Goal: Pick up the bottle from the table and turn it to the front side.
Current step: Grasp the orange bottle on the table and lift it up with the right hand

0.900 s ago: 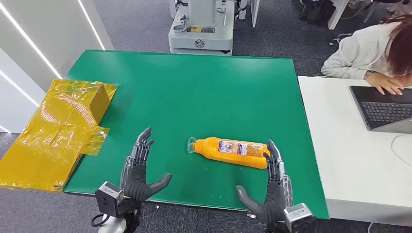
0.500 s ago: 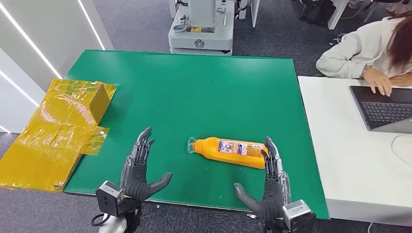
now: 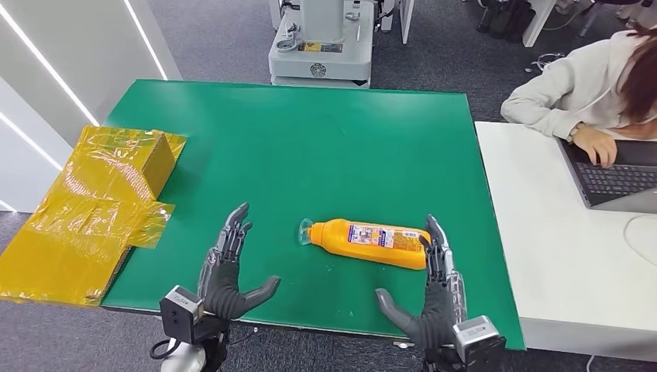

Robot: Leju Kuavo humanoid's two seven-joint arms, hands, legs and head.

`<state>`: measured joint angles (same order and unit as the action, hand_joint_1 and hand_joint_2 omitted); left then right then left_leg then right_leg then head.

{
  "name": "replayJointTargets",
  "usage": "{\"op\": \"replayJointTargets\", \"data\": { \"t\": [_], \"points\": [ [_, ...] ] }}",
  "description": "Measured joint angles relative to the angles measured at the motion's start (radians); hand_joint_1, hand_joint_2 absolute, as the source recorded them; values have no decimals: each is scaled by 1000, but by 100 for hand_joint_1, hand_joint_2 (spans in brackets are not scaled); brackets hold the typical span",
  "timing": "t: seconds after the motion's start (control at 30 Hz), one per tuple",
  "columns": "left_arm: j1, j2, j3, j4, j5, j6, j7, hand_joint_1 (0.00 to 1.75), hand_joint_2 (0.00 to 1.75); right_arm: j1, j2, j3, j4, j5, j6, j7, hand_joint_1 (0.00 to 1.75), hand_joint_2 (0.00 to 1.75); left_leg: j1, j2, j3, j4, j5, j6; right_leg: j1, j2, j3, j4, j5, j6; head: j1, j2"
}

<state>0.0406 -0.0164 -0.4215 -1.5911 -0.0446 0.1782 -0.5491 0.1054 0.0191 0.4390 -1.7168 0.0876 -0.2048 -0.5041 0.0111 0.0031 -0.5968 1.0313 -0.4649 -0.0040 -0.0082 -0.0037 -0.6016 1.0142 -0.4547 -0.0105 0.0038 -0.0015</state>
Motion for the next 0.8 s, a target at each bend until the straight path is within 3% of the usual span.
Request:
{"op": "replayJointTargets", "data": {
  "t": [0.2,0.5,0.63,0.8],
  "points": [
    [-41,-10,-3,6,0,-34,9,0,175,-3,-1,-13,-3,61,-16,19,0,175,0,0,0,0,0,0,0,0,0,0,0,0,0,0],
    [-110,-16,-44,53,21,-61,10,0,175,-118,-67,-40,91,334,-100,126,0,175,0,1,0,1,0,0,0,1,0,0,1,0,0,0],
    [-132,-16,-58,72,28,-74,10,0,175,-211,-95,-39,179,418,-65,212,0,175,0,0,0,1,0,0,0,1,0,0,1,0,0,0],
    [-166,-17,-73,98,34,-106,10,0,175,-358,-138,-13,348,478,48,299,0,175,0,0,0,1,1,0,0,1,1,0,1,0,0,0]
  ]
}}
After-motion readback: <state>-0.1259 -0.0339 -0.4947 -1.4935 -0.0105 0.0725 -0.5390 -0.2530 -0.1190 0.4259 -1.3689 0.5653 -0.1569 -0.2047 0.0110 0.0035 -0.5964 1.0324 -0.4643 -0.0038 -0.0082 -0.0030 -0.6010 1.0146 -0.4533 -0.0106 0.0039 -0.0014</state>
